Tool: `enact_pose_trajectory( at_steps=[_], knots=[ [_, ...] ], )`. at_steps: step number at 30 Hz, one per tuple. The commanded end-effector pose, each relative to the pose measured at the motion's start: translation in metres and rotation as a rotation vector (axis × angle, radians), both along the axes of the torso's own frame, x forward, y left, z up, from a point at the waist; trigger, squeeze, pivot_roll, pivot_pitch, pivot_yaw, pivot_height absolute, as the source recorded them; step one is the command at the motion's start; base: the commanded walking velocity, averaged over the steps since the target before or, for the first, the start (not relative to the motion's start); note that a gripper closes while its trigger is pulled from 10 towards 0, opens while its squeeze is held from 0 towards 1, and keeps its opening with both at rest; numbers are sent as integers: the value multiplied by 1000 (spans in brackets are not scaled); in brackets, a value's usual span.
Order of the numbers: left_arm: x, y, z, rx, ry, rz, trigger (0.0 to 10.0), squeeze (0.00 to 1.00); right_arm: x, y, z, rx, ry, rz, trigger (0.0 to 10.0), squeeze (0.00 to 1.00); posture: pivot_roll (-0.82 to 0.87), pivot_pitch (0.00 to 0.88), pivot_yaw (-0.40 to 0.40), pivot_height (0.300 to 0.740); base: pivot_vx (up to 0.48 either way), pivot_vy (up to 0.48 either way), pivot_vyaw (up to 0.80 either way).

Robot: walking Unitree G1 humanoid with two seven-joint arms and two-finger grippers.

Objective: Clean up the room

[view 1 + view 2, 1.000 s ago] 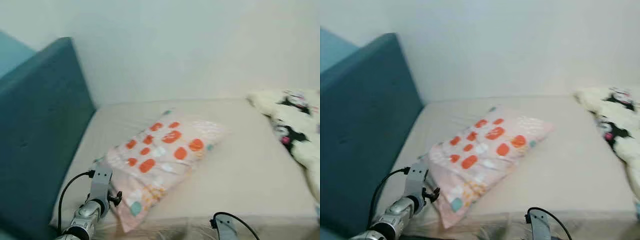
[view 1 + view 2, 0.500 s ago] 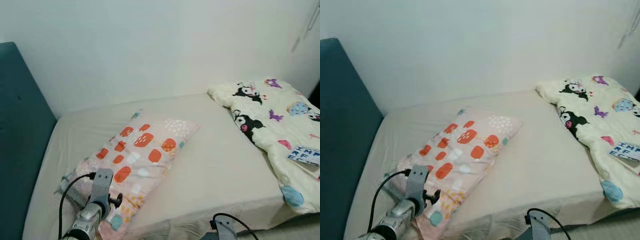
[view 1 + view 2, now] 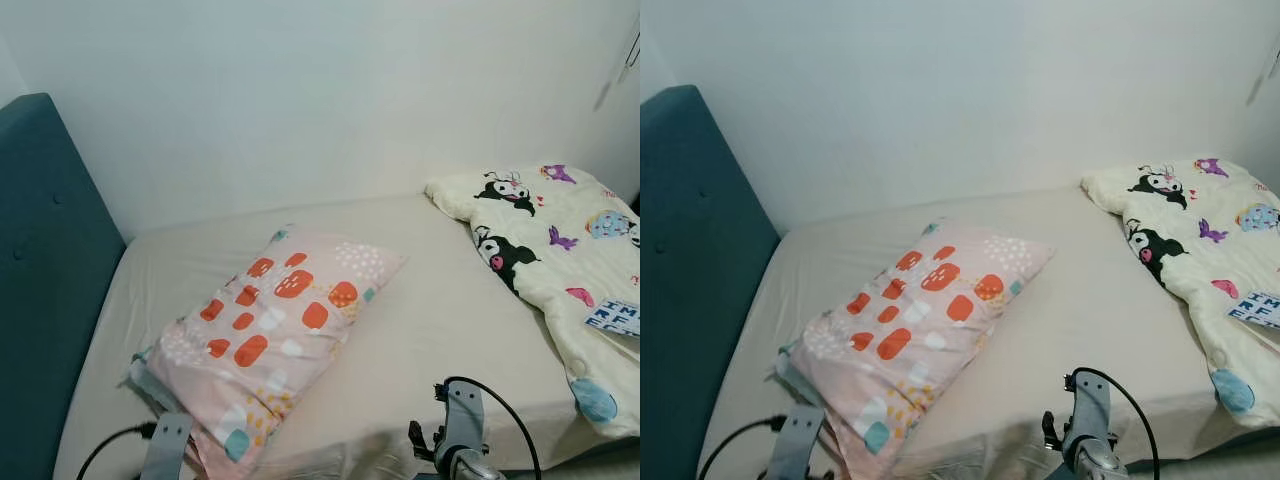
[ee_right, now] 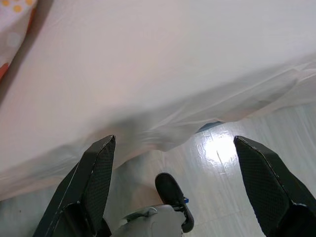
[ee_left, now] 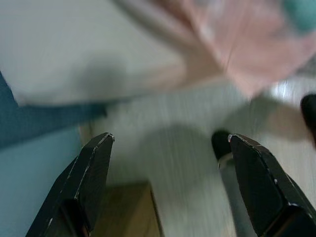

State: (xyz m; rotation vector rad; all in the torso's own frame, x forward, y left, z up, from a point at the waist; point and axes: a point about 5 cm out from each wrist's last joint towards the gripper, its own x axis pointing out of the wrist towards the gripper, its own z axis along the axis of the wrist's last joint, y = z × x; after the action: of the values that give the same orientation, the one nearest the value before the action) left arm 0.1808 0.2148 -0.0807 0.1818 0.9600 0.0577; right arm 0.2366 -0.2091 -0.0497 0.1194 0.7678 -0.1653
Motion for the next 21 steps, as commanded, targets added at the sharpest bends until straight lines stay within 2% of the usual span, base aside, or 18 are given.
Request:
enact_pose_trajectory(
  at_steps=[1,6,18,21],
  knots=[
    [-8,3,-4,17,41,-4,10000,0,0,8,-2,7,11,25,10000,0,-45,34,36,740,0,0,0],
    [-18,-3,-9,1,78,-16,10000,0,-11,12,-10,5,57,61,10000,0,-42,34,33,740,0,0,0],
    [-18,0,-9,-1,83,3,10000,0,-15,12,-12,18,61,81,10000,0,-45,34,34,740,0,0,0],
    [-19,1,-9,-1,87,2,10000,0,-14,14,-12,12,61,122,10000,0,-45,35,35,740,0,0,775]
  ],
)
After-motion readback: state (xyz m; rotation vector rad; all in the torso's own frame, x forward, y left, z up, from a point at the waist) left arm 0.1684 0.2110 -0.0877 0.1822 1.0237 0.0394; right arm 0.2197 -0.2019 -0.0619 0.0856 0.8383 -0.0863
